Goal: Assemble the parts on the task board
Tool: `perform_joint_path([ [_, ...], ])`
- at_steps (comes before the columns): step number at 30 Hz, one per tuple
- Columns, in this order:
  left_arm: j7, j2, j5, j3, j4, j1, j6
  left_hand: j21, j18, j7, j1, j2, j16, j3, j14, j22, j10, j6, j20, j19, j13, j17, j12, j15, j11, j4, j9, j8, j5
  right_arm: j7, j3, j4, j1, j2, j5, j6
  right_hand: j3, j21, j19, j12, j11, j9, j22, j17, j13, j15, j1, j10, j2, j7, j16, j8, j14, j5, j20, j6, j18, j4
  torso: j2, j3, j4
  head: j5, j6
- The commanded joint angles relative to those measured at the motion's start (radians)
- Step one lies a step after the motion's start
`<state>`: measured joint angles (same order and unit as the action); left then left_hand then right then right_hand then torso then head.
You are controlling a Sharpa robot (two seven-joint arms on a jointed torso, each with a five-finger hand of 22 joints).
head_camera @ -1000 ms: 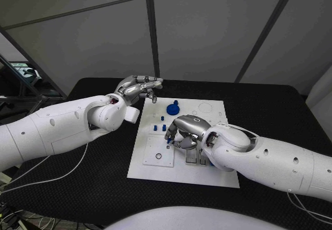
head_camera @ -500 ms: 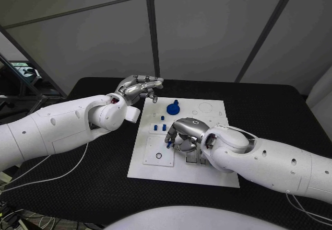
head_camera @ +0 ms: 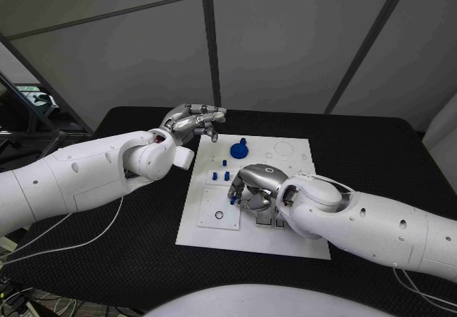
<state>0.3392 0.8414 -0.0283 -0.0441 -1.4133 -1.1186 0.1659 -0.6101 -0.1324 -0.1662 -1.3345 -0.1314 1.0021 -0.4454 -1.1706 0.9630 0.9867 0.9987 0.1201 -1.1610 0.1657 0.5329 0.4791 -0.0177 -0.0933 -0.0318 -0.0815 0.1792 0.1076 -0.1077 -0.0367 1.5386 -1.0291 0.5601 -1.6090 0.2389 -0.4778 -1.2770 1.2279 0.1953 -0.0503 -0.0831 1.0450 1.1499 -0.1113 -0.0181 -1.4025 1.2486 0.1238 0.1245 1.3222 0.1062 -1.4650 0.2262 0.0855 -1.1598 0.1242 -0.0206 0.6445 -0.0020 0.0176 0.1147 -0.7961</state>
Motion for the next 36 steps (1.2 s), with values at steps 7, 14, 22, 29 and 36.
perform_joint_path([
  [7,0.005,-0.004,-0.003,-0.001,0.004,-0.002,-0.013,0.003,-0.051,0.0,0.007,0.006,-0.003,0.004,0.004,-0.002,-0.005,-0.008,-0.002,0.007,-0.002,-0.002,0.0,-0.002,-0.004,0.0,0.002,0.001,-0.003,-0.013,-0.001,-0.01,0.004,-0.01,-0.006,-0.028,-0.001,-0.003,0.002,-0.006,-0.005,-0.001,0.0,0.001,0.001,-0.004,0.01,-0.002,-0.004,0.006,0.005,0.004,-0.041,-0.003,0.001,-0.001,-0.013,-0.002,0.0,-0.0002,0.0003,-0.002,-0.002],
  [14,0.002,-0.007,-0.003,-0.001,0.006,-0.002,-0.022,0.004,-0.051,-0.001,0.006,0.007,-0.003,0.005,0.005,-0.003,-0.007,-0.01,-0.002,0.007,-0.002,-0.004,0.0,-0.002,-0.005,0.001,0.002,0.001,-0.004,-0.012,-0.001,-0.016,0.005,-0.018,-0.006,-0.041,0.0,-0.002,0.001,-0.006,-0.005,-0.001,0.0,0.0,0.0,-0.004,0.012,-0.002,-0.004,0.006,0.005,0.004,-0.041,-0.003,0.001,-0.001,-0.013,-0.001,-0.001,-0.0005,-0.0006,-0.003,-0.002],
  [22,0.002,-0.006,-0.003,-0.001,0.006,-0.002,-0.029,0.005,-0.051,-0.002,0.005,0.007,-0.003,0.007,0.006,-0.004,-0.009,-0.012,-0.002,0.006,-0.003,-0.005,-0.001,-0.003,-0.005,0.001,0.002,0.0,-0.004,-0.018,-0.002,-0.015,0.006,-0.02,-0.007,-0.044,0.002,-0.002,0.0,-0.007,-0.005,-0.002,-0.001,-0.001,0.0,-0.004,0.015,-0.002,-0.003,0.006,0.005,0.004,-0.041,-0.004,0.001,-0.001,-0.013,-0.001,-0.001,-0.0005,-0.0001,-0.002,-0.003],
  [29,0.002,-0.005,-0.003,-0.001,0.006,-0.002,-0.034,0.007,-0.051,-0.003,0.004,0.008,-0.003,0.008,0.006,-0.005,-0.011,-0.015,-0.001,0.006,-0.003,-0.006,-0.001,-0.003,-0.006,0.001,0.003,-0.001,-0.004,-0.037,-0.002,-0.015,0.006,-0.019,-0.021,-0.015,0.008,0.0,-0.008,-0.033,-0.022,0.01,-0.005,0.002,0.01,0.01,0.032,-0.044,0.008,0.024,0.01,-0.027,-0.038,-0.002,0.01,0.049,-0.012,0.0,-0.001,-0.0003,0.0002,-0.003,-0.003],
  [36,0.002,-0.003,-0.003,-0.001,0.006,-0.002,-0.032,0.008,-0.051,-0.003,0.003,0.009,-0.002,0.008,0.007,-0.006,-0.013,-0.017,-0.001,0.006,-0.003,-0.007,-0.001,-0.004,-0.007,0.002,0.003,-0.001,-0.003,-0.032,-0.001,-0.01,0.006,-0.011,-0.03,0.043,0.019,0.013,-0.026,-0.061,-0.044,0.019,-0.027,-0.017,0.035,0.028,0.053,-0.135,0.038,0.029,0.005,-0.045,-0.03,0.005,0.029,0.134,-0.007,0.001,-0.001,0.0002,0.0004,-0.001,-0.004],
])
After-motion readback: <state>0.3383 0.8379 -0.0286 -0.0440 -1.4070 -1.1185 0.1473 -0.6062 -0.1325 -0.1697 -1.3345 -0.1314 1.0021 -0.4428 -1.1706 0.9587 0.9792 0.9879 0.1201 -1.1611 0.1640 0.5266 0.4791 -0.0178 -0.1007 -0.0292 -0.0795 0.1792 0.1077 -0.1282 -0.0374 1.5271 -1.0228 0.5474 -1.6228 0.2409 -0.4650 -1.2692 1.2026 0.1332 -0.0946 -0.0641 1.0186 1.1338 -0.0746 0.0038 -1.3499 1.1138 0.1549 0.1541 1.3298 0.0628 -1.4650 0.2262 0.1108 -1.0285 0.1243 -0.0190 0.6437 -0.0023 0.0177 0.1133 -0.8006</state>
